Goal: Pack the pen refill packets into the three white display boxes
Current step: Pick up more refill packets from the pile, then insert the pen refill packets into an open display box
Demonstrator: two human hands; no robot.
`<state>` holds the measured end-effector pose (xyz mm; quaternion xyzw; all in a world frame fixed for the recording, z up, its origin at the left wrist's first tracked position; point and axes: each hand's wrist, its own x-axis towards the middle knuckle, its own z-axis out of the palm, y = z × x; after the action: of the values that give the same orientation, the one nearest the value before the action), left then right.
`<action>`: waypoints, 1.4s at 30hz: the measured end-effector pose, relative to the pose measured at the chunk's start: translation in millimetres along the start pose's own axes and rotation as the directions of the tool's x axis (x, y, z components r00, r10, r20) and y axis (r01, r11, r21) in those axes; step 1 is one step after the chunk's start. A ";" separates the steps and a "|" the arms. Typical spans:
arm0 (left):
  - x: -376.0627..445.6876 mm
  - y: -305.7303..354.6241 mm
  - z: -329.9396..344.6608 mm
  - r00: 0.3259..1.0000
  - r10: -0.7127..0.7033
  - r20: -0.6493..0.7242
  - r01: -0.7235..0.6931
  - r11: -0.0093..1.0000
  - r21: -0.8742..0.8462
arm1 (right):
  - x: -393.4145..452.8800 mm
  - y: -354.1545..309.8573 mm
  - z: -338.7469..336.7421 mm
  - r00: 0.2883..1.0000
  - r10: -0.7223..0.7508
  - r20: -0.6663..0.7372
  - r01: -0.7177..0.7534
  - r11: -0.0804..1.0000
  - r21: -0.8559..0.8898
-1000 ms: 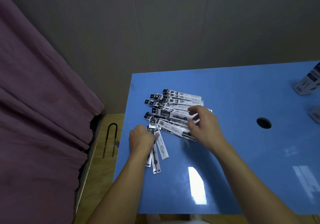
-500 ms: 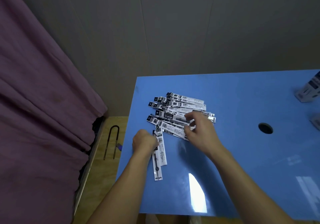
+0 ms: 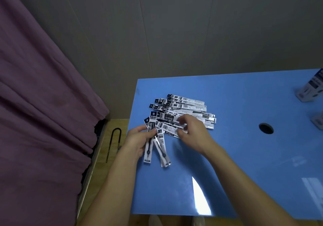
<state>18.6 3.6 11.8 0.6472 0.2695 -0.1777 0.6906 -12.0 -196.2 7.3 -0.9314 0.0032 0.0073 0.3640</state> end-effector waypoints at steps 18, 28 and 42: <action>-3.4 46.1 18.1 0.959 0.262 0.103 -0.249 0.960 -0.128 | 6.6 -7.1 -29.3 0.992 0.117 -0.050 -0.120 0.990 -0.068; 4.4 58.7 77.5 0.844 0.328 0.423 -0.459 0.852 0.254 | -39.2 20.5 -65.4 0.900 0.365 -0.241 -0.407 0.900 -0.155; -50.9 32.9 180.4 0.674 0.270 0.687 -0.652 0.654 0.384 | -163.2 76.5 -131.9 0.708 0.581 -0.402 -0.660 0.747 -0.081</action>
<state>23.6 -176.9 71.9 0.7937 -0.2070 -0.2475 0.5157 -174.5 -341.7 55.0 -0.8947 0.3819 -0.0359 0.2287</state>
